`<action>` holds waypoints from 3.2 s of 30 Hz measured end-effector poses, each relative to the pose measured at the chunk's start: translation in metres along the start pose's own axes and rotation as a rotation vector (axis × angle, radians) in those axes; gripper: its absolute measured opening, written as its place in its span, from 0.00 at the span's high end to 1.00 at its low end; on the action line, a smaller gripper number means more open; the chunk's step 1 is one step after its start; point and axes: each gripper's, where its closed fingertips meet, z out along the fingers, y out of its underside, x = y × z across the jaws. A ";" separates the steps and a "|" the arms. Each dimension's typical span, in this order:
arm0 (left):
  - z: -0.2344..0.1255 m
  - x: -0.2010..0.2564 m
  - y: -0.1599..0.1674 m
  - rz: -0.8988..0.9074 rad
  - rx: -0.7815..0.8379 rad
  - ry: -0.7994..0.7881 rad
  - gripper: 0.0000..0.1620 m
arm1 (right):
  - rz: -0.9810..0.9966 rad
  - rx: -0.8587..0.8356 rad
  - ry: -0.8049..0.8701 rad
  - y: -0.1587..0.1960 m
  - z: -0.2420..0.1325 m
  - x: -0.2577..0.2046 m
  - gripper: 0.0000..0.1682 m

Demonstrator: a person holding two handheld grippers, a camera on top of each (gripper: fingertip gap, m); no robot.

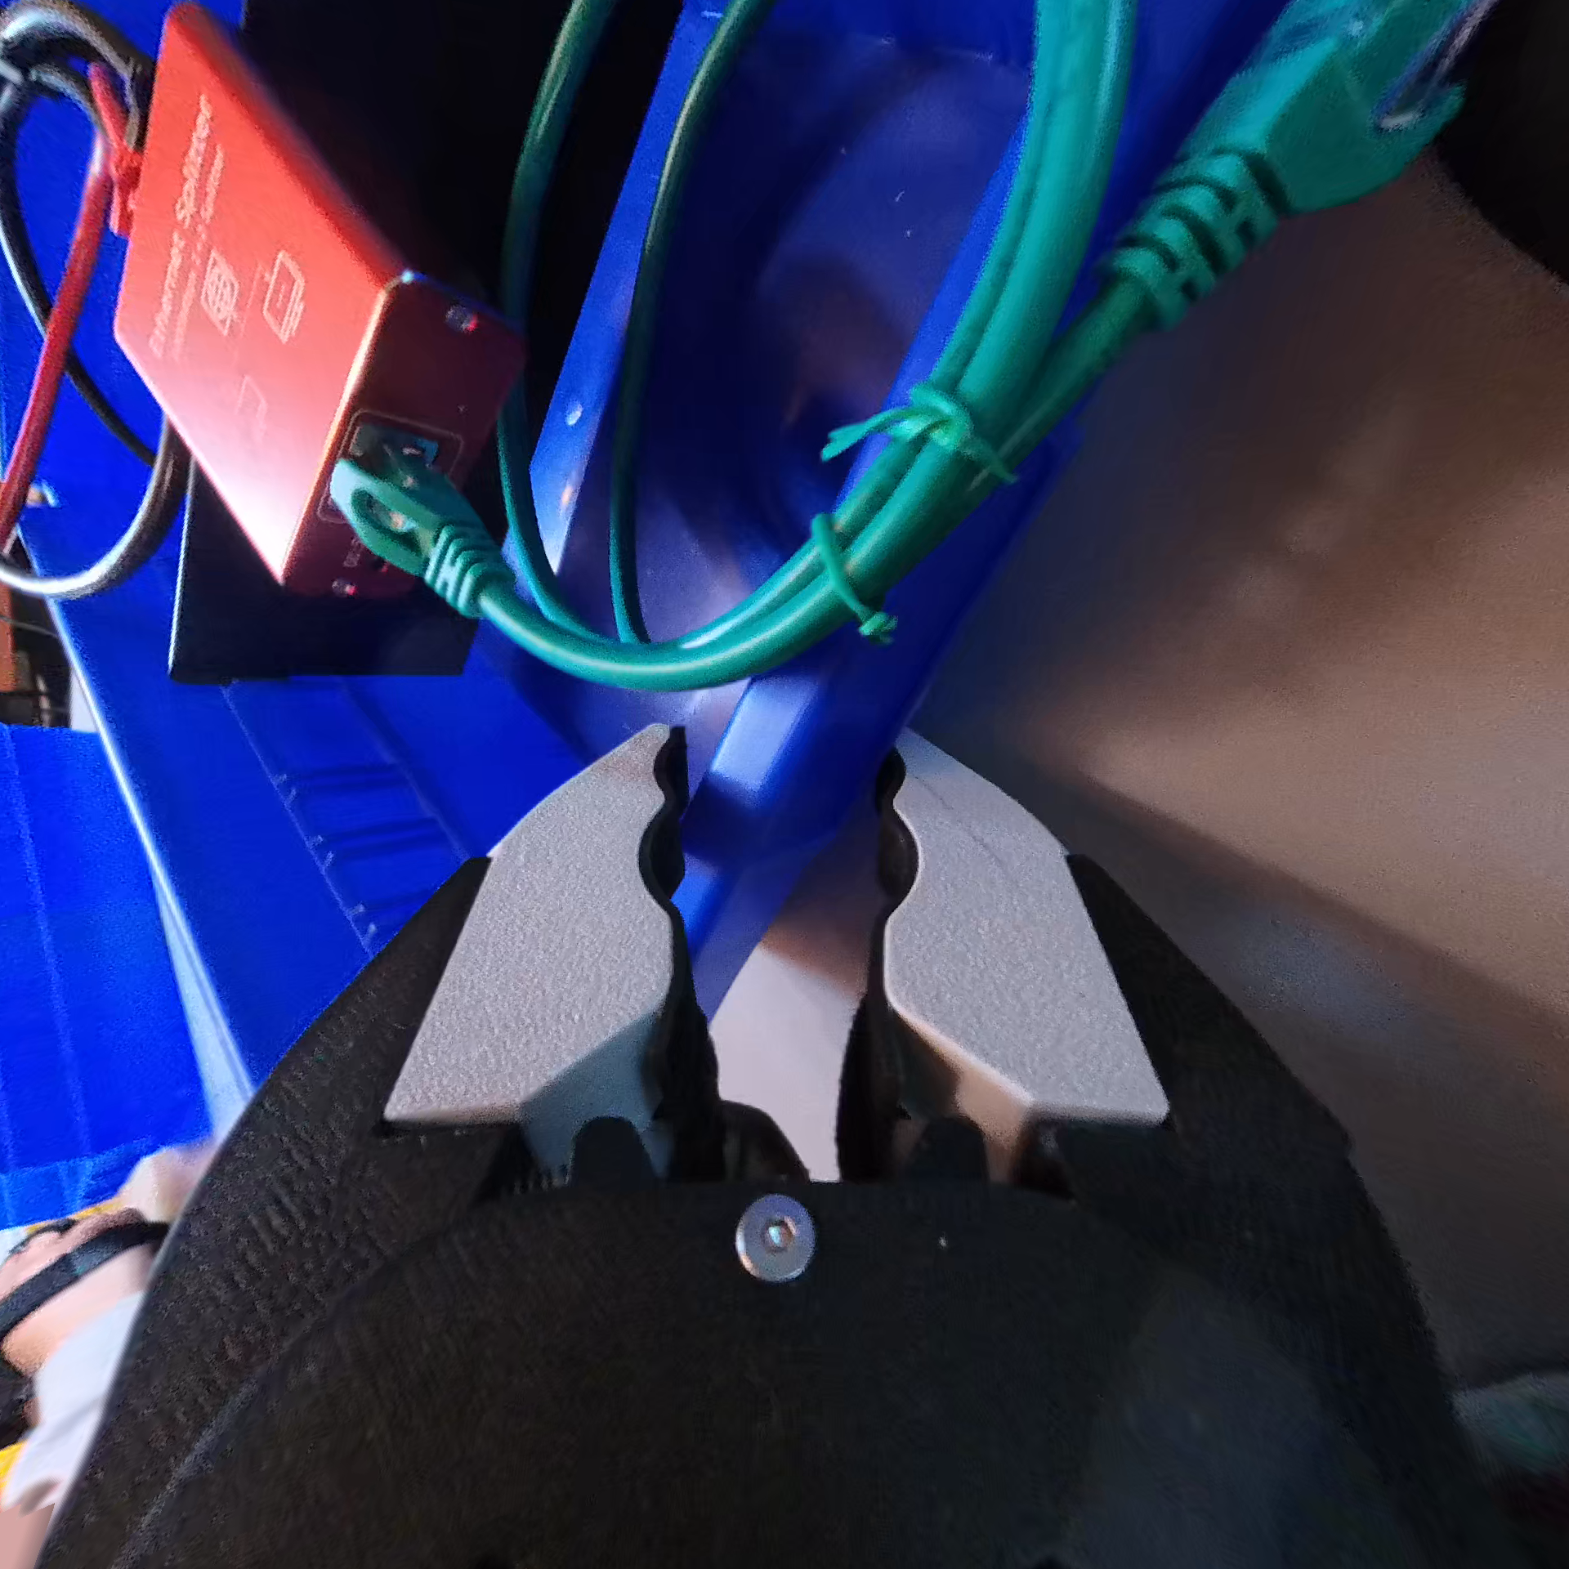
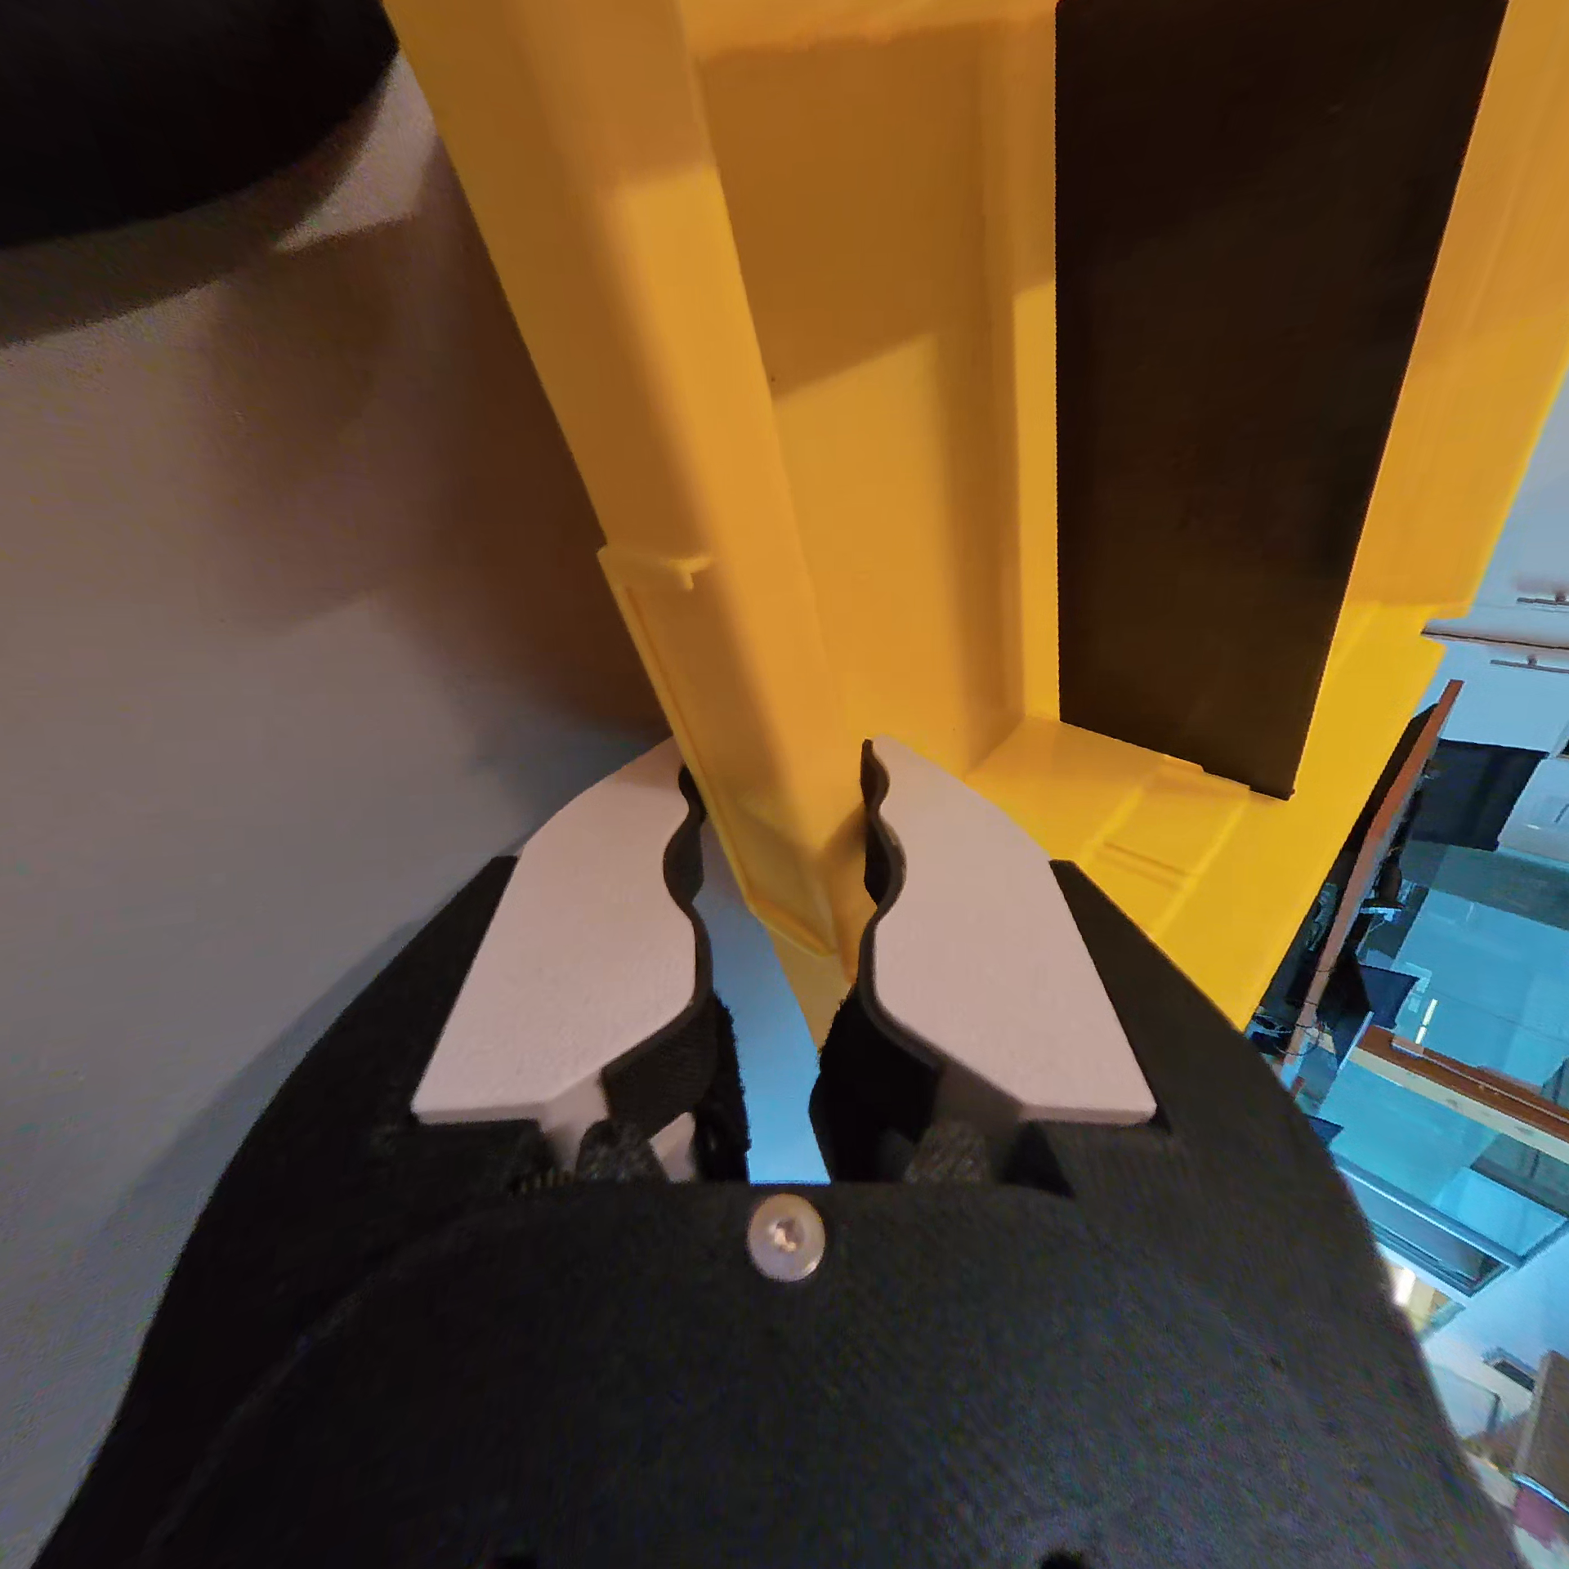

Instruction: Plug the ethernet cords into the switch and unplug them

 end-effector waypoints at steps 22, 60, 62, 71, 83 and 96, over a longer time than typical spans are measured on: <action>0.017 -0.078 -0.066 -0.808 0.107 0.086 0.35 | 0.353 0.634 0.067 -0.089 -0.095 0.027 0.62; -0.224 -0.018 -0.258 -0.232 1.218 -0.044 0.58 | 0.836 1.659 -0.930 -0.319 -0.240 0.018 0.64; -0.218 0.013 -0.272 -0.193 1.230 0.021 0.58 | 0.856 1.662 -1.000 -0.339 -0.244 0.015 0.64; -0.175 0.079 -0.291 -0.115 1.138 0.169 0.57 | 0.795 1.507 -1.009 -0.367 -0.221 -0.011 0.80; -0.170 0.130 -0.284 -0.287 1.088 0.996 0.68 | 0.662 1.600 -0.994 -0.351 -0.219 -0.032 0.82; -0.151 0.147 -0.274 -0.367 0.973 1.181 0.79 | 0.693 1.492 -0.975 -0.340 -0.191 -0.033 0.86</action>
